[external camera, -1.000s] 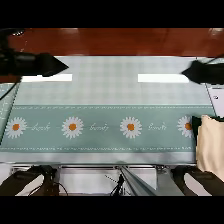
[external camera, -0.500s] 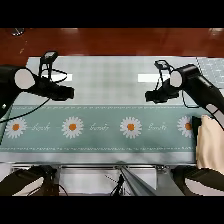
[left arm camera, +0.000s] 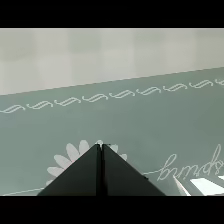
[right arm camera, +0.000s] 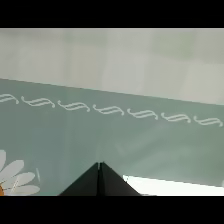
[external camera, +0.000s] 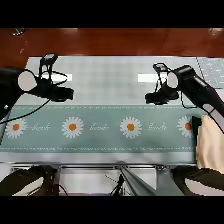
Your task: Fold the shirts.
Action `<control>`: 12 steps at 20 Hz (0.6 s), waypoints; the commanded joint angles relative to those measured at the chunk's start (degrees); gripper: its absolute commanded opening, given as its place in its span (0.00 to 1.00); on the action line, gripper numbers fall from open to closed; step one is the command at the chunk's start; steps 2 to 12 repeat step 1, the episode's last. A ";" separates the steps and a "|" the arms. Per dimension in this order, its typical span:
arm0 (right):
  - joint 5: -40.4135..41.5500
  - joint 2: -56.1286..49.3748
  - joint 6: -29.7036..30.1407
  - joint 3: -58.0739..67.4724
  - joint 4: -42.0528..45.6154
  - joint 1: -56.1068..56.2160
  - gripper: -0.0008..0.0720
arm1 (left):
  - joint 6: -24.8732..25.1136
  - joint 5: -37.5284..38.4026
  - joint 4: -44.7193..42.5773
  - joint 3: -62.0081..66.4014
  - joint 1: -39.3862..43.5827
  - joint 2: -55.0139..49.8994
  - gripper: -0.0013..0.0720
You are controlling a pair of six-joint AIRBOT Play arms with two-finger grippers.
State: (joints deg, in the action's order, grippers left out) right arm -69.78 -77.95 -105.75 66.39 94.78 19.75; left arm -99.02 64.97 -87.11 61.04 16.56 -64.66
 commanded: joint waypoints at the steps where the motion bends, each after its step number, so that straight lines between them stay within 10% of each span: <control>1: -0.15 -0.04 -0.09 0.04 0.17 0.07 0.05 | -0.11 0.00 -0.11 -0.02 0.00 -0.02 0.04; 12: -0.15 -0.04 -0.09 0.04 0.17 0.07 0.05 | -0.11 0.00 -0.11 -0.02 0.00 -0.02 0.04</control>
